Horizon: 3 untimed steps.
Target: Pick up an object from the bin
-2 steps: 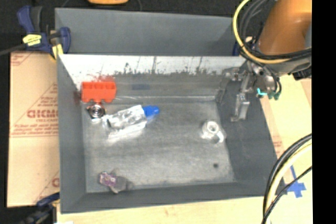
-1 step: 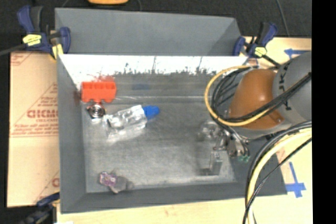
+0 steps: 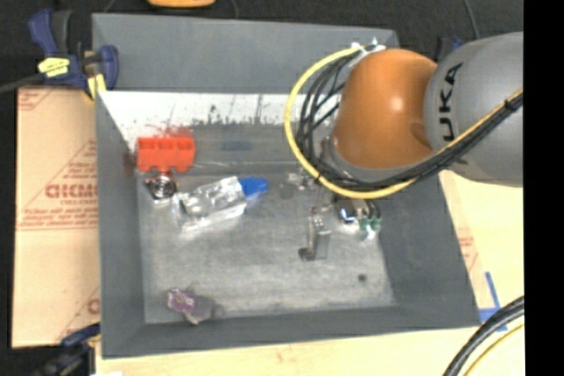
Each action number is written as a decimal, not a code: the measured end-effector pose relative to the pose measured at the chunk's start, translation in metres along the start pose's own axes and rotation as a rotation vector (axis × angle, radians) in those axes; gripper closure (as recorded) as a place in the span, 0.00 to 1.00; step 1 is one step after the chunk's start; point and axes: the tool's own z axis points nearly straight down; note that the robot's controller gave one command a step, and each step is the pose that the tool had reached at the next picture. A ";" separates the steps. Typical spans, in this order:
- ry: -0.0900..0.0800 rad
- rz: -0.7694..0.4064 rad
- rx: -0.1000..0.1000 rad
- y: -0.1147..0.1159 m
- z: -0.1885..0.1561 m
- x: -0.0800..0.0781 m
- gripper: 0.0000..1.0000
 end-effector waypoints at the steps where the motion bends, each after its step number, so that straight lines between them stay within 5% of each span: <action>1: 0.000 -0.139 0.004 -0.012 -0.036 -0.107 0.00; 2: 0.014 -0.112 -0.001 -0.010 0.016 -0.083 0.00; 3: 0.015 0.024 0.000 -0.014 0.130 -0.115 0.00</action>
Offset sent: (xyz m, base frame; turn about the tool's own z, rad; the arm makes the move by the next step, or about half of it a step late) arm 0.1029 0.0010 0.0343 -0.1401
